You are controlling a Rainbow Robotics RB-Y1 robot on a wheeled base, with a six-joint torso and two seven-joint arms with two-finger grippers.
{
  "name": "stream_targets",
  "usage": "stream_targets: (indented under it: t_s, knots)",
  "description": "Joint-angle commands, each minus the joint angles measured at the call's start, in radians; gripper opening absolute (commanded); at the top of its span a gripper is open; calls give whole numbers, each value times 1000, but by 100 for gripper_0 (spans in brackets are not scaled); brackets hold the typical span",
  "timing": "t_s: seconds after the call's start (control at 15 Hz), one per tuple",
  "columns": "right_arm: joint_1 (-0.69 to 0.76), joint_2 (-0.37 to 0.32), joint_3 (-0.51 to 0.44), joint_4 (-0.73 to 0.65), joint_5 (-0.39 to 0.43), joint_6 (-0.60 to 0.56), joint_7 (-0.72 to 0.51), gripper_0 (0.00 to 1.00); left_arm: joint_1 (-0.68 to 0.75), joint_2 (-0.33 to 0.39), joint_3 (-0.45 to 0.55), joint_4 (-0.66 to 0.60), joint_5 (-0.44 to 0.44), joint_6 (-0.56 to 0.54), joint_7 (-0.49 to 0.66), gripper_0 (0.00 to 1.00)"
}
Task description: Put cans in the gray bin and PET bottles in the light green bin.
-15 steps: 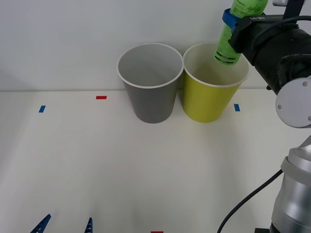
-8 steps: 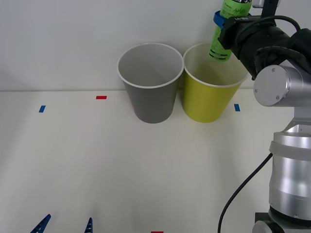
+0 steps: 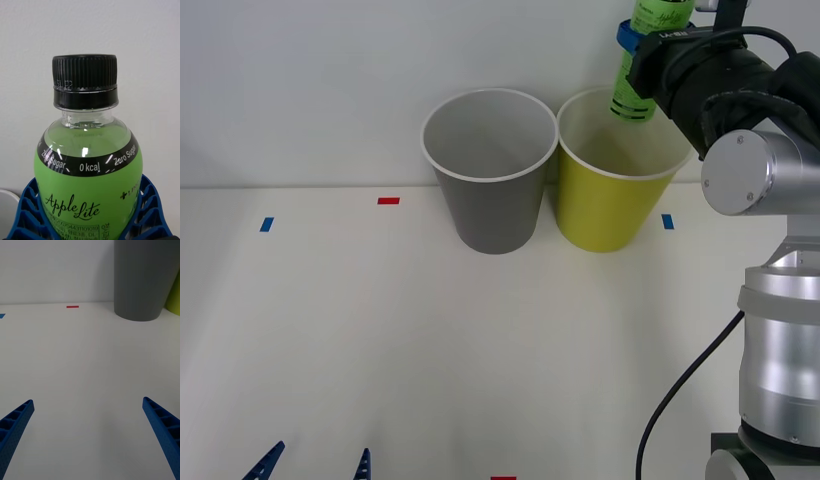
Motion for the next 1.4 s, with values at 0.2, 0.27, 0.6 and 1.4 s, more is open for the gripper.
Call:
stream_targets:
  t_s: [0.2, 0.27, 0.6, 1.4]
  knots:
    - [0, 15, 7, -1, 0, 0, 8, 100, 0, 0, 0, 0, 0, 0, 0, 100]
    - [1, 26, 5, -9, 0, 0, 11, 100, 0, 0, 0, 0, 0, 0, 0, 100]
    - [236, 97, 56, -299, 0, 0, 34, 100, 0, 0, 0, 0, 0, 0, 0, 100]
    - [1058, 33, 278, -676, -145, -290, 71, 100, 0, 0, 0, 0, 0, 0, 0, 100]
